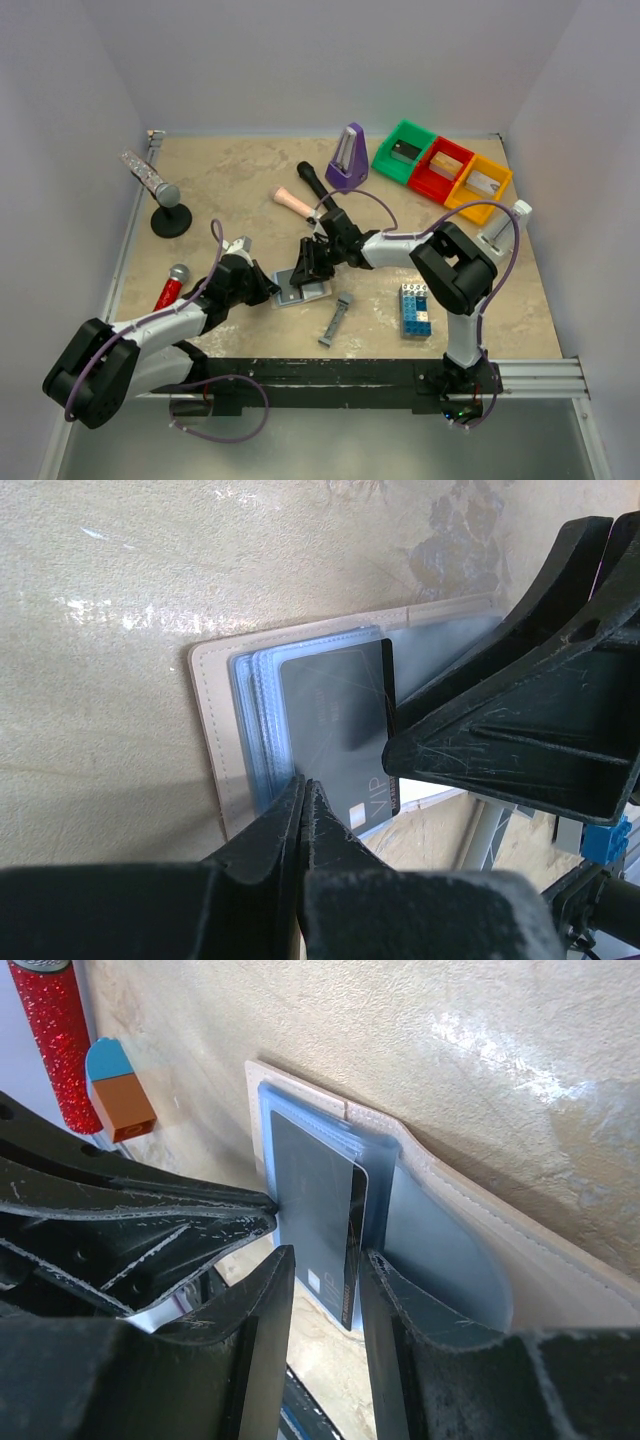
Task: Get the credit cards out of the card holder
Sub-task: Remove the credit card from the card holder.
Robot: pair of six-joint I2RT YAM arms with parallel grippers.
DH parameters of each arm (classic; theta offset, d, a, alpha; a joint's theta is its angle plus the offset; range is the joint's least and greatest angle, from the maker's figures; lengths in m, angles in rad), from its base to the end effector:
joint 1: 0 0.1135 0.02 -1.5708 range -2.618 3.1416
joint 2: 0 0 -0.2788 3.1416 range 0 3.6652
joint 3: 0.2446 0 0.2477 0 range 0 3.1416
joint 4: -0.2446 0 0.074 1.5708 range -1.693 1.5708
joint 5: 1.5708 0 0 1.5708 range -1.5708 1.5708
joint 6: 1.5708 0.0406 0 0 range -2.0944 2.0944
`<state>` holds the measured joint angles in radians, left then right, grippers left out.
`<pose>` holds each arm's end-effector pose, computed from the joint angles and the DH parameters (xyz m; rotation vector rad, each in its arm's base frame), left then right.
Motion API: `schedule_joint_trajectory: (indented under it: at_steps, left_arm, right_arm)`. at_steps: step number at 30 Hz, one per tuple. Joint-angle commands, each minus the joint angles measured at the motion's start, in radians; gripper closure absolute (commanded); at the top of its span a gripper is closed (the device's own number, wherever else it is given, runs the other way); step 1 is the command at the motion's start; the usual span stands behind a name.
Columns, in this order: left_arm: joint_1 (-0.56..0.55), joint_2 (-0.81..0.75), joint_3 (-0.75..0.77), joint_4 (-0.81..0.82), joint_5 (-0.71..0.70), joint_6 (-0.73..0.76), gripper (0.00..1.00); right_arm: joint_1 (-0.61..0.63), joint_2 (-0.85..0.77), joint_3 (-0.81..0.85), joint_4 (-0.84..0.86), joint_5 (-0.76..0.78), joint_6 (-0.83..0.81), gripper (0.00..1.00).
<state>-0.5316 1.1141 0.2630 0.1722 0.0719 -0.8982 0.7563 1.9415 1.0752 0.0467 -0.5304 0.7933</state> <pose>0.1620 -0.0987 0.1506 -0.3949 2.3558 -0.8133 0.2745 0.2872 0.1494 -0.2375 2.6863 1.2601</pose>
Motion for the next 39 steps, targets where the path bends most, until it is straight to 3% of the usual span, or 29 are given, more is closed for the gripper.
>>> schedule_joint_trajectory:
  at_steps: [1, 26, 39]
  left_arm:
    - [-0.001, 0.018, -0.022, 0.021, -0.018, 0.01, 1.0]
    - [-0.001, 0.078, -0.011, 0.055, 0.006, 0.016, 1.0]
    - [-0.002, 0.118, -0.004, 0.122, 0.06, 0.016, 1.0]
  right_arm:
    - [0.0, -0.019, -0.021, 0.113, -0.06, 0.02, 0.64]
    - [-0.011, -0.01, -0.063, 0.301, -0.195, 0.067, 0.63]
    - [-0.011, 0.014, -0.021, 0.237, -0.223, 0.047, 0.65]
